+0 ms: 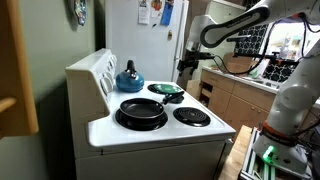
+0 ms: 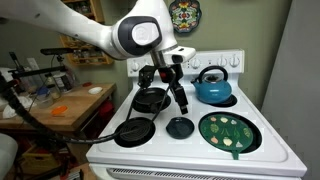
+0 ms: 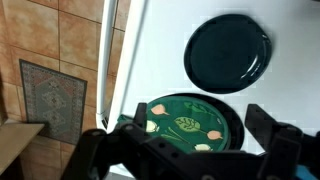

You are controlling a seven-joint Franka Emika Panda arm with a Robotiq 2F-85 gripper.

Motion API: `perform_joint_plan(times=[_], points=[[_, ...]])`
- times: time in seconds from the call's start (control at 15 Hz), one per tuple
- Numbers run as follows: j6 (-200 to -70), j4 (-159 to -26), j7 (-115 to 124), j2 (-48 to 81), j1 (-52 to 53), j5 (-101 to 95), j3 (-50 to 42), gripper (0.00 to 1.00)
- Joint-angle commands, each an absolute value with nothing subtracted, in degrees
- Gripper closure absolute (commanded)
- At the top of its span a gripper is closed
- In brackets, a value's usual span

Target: Use the green pot holder to move the blue kettle forwards.

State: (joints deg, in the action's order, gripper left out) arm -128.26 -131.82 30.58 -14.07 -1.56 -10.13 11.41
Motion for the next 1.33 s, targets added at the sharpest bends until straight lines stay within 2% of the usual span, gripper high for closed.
perform_joint_plan(times=[0.0,0.27,0.4,1.27], points=[[-130.69,-129.63,33.18,-9.59,-3.79,-17.57,9.87,0.0],[-142.12,-126.17,32.33,-2.63,-5.03,-21.83,6.06,0.0],[-143.48,-123.37,28.48,1.33,-4.12,-18.5,4.18,0.0],[-140.82,-109.29,21.44,19.65,2.35,-12.55,0.52,0.0]])
